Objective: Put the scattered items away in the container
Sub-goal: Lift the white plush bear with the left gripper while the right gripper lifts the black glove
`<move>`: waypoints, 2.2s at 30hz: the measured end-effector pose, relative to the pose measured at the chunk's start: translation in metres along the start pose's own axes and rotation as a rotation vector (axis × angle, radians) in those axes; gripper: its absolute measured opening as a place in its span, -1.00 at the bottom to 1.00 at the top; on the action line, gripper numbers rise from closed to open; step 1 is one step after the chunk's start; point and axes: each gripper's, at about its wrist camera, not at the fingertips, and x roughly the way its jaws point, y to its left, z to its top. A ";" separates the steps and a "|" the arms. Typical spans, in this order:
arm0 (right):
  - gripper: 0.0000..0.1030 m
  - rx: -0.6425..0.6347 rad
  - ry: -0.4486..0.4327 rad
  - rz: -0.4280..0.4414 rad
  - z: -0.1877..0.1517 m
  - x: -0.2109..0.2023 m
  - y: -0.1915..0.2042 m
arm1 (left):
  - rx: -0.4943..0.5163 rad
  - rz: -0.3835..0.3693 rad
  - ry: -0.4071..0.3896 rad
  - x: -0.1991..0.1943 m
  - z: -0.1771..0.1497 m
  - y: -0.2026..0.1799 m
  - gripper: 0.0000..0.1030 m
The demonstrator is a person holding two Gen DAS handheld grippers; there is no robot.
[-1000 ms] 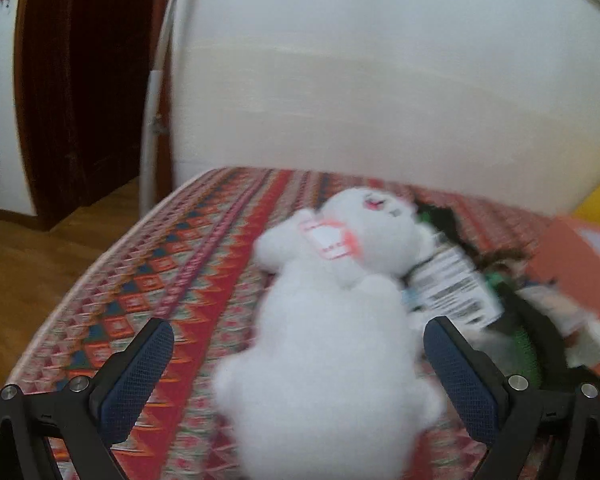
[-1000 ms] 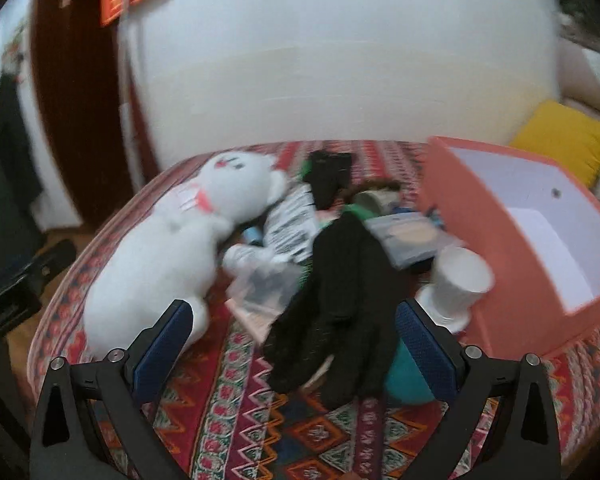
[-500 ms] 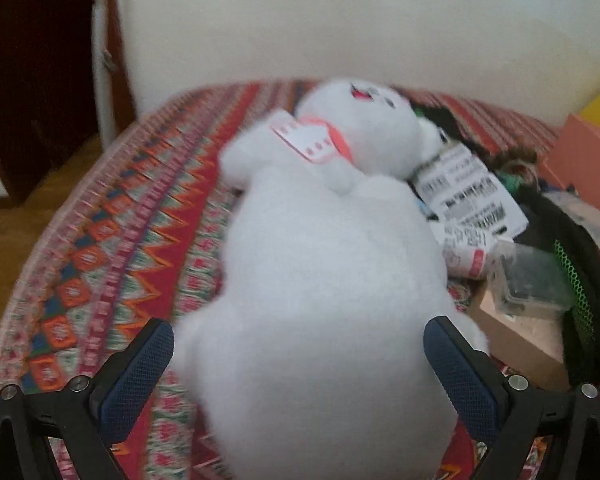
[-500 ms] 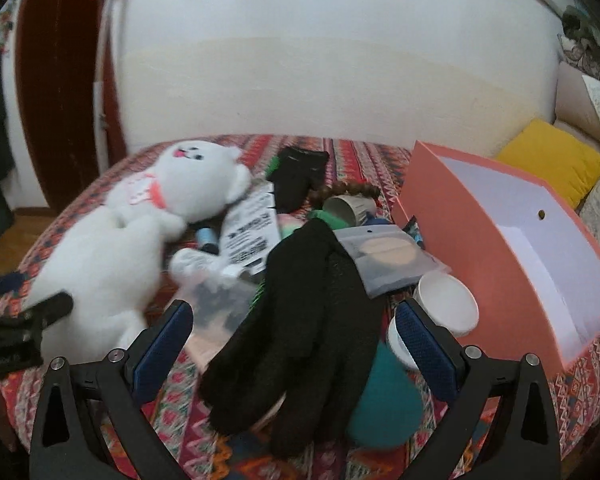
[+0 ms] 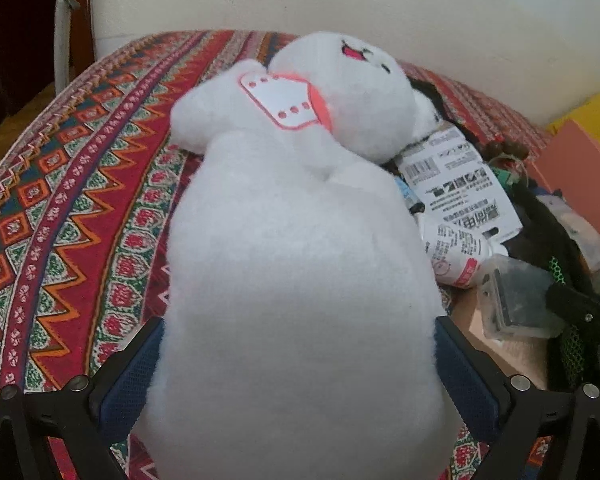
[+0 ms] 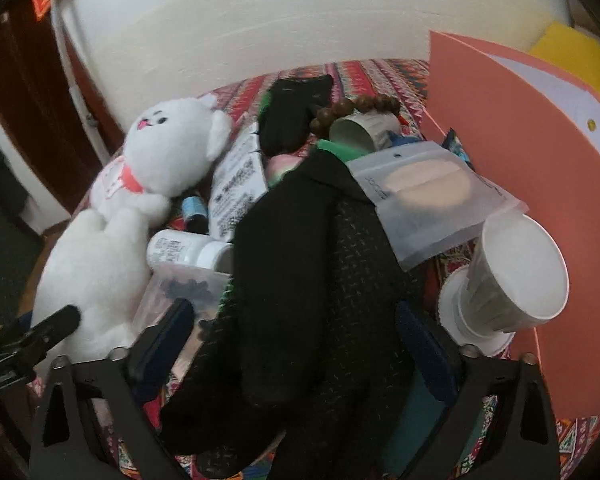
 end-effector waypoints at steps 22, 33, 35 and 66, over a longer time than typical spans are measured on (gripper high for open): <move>-0.66 -0.078 -0.046 0.137 -0.017 -0.036 0.021 | -0.155 -0.337 0.138 0.001 -0.002 0.027 1.00; -0.66 -0.108 -0.040 0.160 -0.023 -0.033 0.031 | -0.078 -0.292 0.046 0.008 0.001 -0.003 0.68; -0.67 -0.100 -0.044 0.178 -0.022 -0.035 0.030 | -0.109 -0.303 0.017 -0.002 0.002 0.004 0.47; -0.81 -0.279 -0.578 0.243 -0.013 -0.218 0.086 | -0.089 -0.452 -0.405 -0.183 0.003 0.011 0.48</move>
